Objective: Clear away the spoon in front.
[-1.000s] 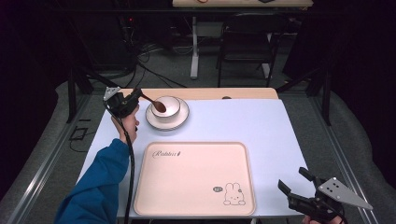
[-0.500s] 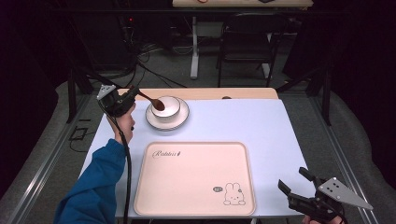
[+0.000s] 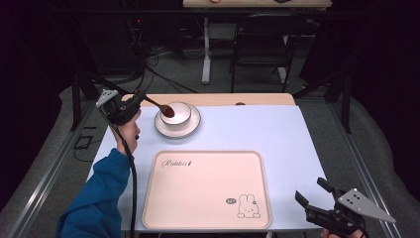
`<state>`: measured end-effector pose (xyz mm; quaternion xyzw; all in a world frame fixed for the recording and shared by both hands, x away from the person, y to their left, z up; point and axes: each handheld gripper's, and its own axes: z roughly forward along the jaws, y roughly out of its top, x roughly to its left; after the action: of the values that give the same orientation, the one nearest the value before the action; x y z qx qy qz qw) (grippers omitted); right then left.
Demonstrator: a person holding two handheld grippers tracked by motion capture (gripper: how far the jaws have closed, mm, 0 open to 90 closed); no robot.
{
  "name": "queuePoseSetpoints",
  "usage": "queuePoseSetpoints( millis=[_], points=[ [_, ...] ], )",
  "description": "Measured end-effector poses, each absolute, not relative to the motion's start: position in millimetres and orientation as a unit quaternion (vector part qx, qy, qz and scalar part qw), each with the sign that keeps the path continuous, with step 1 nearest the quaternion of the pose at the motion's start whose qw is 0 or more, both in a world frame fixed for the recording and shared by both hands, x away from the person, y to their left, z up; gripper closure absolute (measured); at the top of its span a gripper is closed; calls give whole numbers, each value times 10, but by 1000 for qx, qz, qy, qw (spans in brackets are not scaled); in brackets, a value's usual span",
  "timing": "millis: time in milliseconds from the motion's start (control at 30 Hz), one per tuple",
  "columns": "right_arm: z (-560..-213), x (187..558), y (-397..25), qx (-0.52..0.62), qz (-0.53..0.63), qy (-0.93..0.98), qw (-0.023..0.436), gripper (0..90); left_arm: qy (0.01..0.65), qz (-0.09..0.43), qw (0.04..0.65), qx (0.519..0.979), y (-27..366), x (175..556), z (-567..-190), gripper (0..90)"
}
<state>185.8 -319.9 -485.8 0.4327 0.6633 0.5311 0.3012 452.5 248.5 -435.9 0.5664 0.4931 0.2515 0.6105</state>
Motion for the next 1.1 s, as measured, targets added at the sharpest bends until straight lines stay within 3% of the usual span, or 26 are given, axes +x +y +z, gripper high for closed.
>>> queuePoseSetpoints(
  millis=[1100],
  points=[
    [-4857, 1858, -3197, 431, 532, 663, 301, 140, 457, 172, 618, 616, 2466, 4180, -4264, 846]
  ],
)
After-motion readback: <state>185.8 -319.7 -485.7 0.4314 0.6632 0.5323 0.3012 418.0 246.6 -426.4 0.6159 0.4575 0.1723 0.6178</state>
